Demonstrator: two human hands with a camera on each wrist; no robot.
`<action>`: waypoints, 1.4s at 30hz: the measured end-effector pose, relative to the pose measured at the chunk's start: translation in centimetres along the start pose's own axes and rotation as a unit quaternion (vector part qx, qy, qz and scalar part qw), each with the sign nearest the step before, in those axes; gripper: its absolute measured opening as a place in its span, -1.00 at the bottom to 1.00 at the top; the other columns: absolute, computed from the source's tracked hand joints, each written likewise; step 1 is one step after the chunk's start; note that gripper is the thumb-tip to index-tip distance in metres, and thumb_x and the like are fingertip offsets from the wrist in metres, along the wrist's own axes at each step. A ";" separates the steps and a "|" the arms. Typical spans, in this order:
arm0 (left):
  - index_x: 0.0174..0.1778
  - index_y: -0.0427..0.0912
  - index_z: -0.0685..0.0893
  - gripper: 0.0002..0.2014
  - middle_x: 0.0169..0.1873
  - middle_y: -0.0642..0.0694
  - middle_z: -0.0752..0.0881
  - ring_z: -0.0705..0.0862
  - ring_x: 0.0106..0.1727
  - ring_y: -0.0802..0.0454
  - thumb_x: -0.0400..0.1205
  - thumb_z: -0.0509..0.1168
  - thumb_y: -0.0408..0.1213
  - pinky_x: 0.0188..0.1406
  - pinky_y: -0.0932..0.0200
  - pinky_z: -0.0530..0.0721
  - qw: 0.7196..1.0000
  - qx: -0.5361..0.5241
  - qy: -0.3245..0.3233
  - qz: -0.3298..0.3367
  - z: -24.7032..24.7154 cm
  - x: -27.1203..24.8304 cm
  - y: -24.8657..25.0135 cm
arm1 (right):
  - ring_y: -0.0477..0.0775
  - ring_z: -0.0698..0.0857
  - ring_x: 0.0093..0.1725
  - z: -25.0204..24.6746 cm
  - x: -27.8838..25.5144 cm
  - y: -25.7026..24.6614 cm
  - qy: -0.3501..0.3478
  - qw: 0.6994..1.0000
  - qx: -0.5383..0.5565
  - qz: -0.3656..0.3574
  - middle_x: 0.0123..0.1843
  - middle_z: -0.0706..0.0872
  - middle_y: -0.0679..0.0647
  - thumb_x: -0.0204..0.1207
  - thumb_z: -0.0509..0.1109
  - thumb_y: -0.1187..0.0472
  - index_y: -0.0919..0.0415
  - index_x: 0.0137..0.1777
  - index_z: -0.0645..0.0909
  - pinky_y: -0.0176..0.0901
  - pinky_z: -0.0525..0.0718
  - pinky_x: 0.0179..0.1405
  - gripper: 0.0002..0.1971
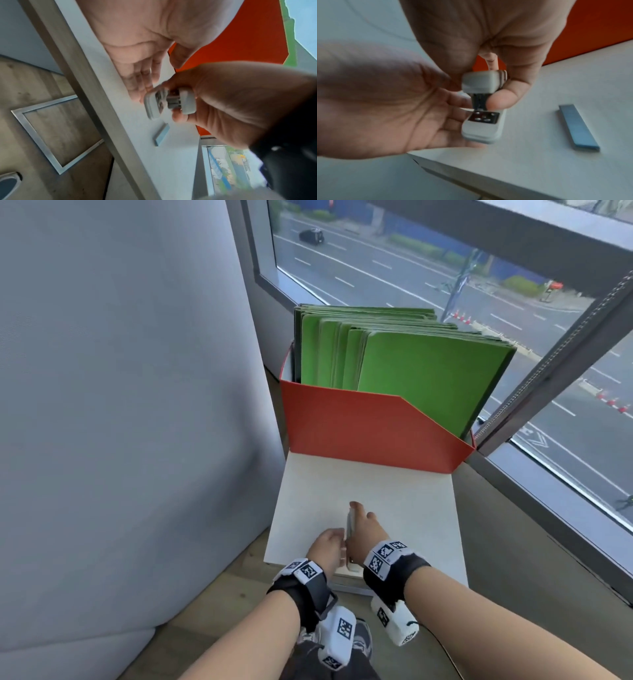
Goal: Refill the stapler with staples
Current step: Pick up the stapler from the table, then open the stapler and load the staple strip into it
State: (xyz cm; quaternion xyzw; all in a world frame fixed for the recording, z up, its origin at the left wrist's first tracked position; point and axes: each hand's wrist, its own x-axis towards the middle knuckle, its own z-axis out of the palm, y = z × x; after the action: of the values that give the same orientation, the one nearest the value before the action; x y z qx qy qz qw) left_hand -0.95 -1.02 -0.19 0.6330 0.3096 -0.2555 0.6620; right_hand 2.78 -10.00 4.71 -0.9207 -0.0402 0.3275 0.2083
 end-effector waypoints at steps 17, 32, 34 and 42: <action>-0.05 -0.14 0.61 -0.75 -0.45 -0.10 0.56 0.46 -0.49 -0.04 0.61 0.05 -0.15 -0.56 0.24 0.37 0.998 -0.041 -0.035 0.039 2.8 -0.1 4.5 | 0.33 0.72 -0.02 -5.3 -1.9 -0.3 -0.010 0.999 -0.020 -0.046 0.08 0.70 0.39 0.49 0.22 0.29 0.14 0.61 -0.16 0.02 0.67 -0.13 -0.22; 0.09 -0.24 0.50 -0.79 -0.43 -0.20 0.56 0.51 -0.50 -0.04 0.69 -0.02 -0.33 -0.52 0.19 0.52 0.997 0.005 -0.054 0.062 0.5 0.6 7.3 | 0.06 0.76 -0.42 -14.5 -0.1 -2.3 0.046 0.996 0.082 0.004 -0.34 0.80 0.16 0.39 0.51 0.24 0.35 -0.12 0.77 -0.19 0.76 -0.47 -0.84; 0.07 -0.25 0.56 -0.76 -0.44 -0.20 0.56 0.51 -0.52 -0.02 0.69 -0.01 -0.36 -0.58 0.24 0.53 0.996 0.000 -0.057 0.064 0.0 0.7 7.5 | 0.02 0.72 -0.42 -15.4 1.0 -1.9 0.086 0.988 0.131 -0.005 -0.29 0.79 0.14 0.41 0.52 0.26 0.33 -0.10 0.73 -0.31 0.65 -0.57 -0.86; -0.08 -0.20 0.65 -0.63 -0.47 -0.18 0.56 0.52 -0.60 0.03 0.71 -0.09 -0.28 -0.58 0.28 0.51 0.988 -0.035 -0.137 0.062 -1.0 -0.7 7.7 | 0.08 0.81 -0.17 -15.0 4.6 0.5 0.081 0.958 0.266 0.069 -0.18 0.83 0.13 0.26 0.61 -0.02 0.31 0.03 0.64 -0.07 0.80 -0.06 -0.52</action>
State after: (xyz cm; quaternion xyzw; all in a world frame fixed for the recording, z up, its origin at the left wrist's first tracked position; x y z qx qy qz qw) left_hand 4.10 0.50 5.54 0.5865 0.1847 -0.2870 0.7346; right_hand 15.64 -14.84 12.31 -0.8558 0.1294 0.2646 0.4253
